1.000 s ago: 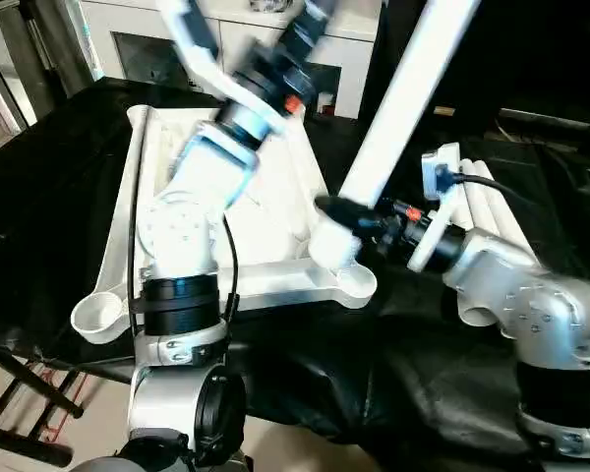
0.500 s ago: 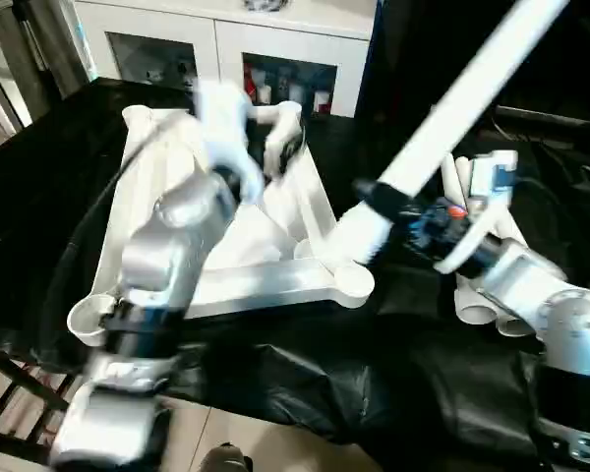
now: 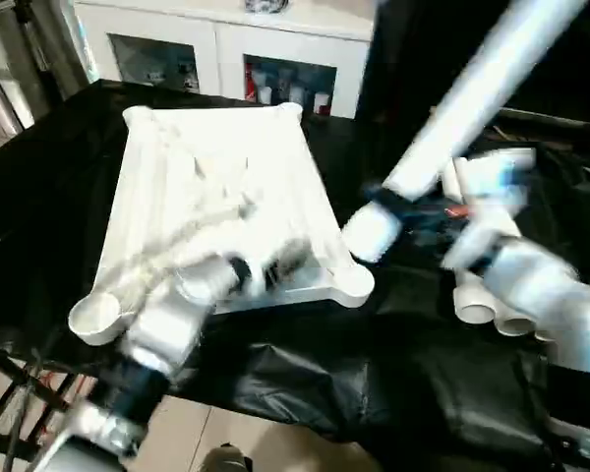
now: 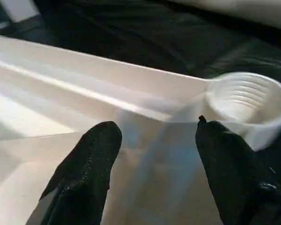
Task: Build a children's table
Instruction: Pick table leg, then insert table leg to table base
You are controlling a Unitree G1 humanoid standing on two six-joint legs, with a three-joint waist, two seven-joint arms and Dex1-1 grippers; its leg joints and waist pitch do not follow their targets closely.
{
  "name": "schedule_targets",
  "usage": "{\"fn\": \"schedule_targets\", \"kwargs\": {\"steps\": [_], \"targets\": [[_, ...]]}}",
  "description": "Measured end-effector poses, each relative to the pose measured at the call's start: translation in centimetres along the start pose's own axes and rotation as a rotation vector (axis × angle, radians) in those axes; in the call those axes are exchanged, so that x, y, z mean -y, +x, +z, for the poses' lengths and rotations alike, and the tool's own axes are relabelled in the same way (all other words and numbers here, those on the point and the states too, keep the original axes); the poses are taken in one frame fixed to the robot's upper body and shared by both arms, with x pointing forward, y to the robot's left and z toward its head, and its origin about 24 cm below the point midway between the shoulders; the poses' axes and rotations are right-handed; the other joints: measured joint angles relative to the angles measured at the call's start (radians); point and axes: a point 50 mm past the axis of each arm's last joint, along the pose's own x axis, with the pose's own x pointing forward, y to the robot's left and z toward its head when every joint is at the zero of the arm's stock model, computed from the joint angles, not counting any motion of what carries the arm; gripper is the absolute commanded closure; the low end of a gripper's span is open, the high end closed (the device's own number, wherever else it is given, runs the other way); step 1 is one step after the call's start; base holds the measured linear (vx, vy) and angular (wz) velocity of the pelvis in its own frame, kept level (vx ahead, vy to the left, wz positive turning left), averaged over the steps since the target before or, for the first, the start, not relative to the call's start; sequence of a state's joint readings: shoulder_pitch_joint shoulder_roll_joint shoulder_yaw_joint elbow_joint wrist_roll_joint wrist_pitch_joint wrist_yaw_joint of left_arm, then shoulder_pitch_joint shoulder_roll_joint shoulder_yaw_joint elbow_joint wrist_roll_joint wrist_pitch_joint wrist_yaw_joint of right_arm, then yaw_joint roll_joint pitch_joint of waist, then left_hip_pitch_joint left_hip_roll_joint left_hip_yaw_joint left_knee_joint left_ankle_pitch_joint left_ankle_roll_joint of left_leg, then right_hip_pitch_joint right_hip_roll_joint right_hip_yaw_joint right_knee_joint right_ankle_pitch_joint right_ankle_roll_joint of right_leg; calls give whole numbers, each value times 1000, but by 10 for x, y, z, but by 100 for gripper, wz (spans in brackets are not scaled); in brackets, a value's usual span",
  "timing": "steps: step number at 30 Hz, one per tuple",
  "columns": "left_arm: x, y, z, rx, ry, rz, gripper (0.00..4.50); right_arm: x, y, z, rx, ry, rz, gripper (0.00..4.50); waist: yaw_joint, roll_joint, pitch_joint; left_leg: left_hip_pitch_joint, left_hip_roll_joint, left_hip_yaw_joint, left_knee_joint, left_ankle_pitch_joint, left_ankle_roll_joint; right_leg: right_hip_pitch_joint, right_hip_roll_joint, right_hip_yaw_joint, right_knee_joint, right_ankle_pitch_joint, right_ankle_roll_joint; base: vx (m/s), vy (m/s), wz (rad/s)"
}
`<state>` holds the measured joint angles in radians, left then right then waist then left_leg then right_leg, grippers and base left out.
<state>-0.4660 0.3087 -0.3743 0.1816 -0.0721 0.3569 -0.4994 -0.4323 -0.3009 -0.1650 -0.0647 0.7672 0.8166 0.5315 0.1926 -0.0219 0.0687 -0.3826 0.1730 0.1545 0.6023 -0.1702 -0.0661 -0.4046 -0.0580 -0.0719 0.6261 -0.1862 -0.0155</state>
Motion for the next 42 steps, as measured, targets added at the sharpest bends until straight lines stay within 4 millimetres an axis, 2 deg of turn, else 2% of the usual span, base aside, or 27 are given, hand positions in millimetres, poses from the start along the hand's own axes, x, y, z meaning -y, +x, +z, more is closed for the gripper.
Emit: {"fn": "schedule_targets", "kwargs": {"steps": [7,12,15,16,19,21,24,25,30,40,42], "targets": [[13,-1,-4,-16,139,-152,144,11,16,-2,21,-188,-155,258,-5,0,0,0,0,0,0,0,1,0,0,0,0,0,0,0,0,0],[18,-2,-10,-36,172,-277,144,20,20,-12,-14,-276,-200,258,-22,0,0,0,0,1,0,0,1,0,0,1,0,0,-1,0,0,0],[12,0,-13,-61,195,-287,144,19,21,-13,-19,-315,-185,258,-30,0,0,0,0,1,0,0,1,0,0,1,0,1,-2,0,0,0],[11,0,-13,-61,198,-289,172,19,21,-13,-20,-319,-183,258,-31,0,0,0,0,1,0,0,0,0,0,1,0,1,-2,0,0,0],[-2,4,-4,-72,239,-293,185,15,25,-16,-31,-338,-143,258,-36,0,0,1,0,1,0,0,1,0,0,1,0,1,-2,0,0,0],[-5,5,0,-77,246,-318,216,13,26,-18,-38,-343,-119,258,-39,0,0,1,0,2,0,0,1,0,0,1,0,2,-4,0,0,0],[-5,3,-6,-107,221,-381,225,10,28,-22,-56,-345,-88,258,-43,0,0,1,0,2,-1,0,1,-1,0,1,0,4,-7,0,0,0],[-5,3,-9,-119,209,-398,247,9,28,-23,-63,-346,-76,258,-45,0,0,0,0,2,-1,0,1,-1,0,1,0,4,-7,0,0,0],[-9,2,-14,-152,189,-419,275,9,28,-26,-71,-344,-70,258,-46,0,0,1,0,2,0,0,1,-1,0,1,0,5,-9,0,0,0],[-16,4,-15,-156,173,-419,353,14,31,-46,-140,-360,-68,258,-47,0,0,1,0,2,0,0,1,-1,0,1,0,6,-10,0,0,0],[-17,5,-15,-157,175,-418,382,16,33,-53,-158,-340,-74,258,-48,0,0,1,0,2,0,0,1,-1,0,1,0,6,-10,0,0,0]]}}
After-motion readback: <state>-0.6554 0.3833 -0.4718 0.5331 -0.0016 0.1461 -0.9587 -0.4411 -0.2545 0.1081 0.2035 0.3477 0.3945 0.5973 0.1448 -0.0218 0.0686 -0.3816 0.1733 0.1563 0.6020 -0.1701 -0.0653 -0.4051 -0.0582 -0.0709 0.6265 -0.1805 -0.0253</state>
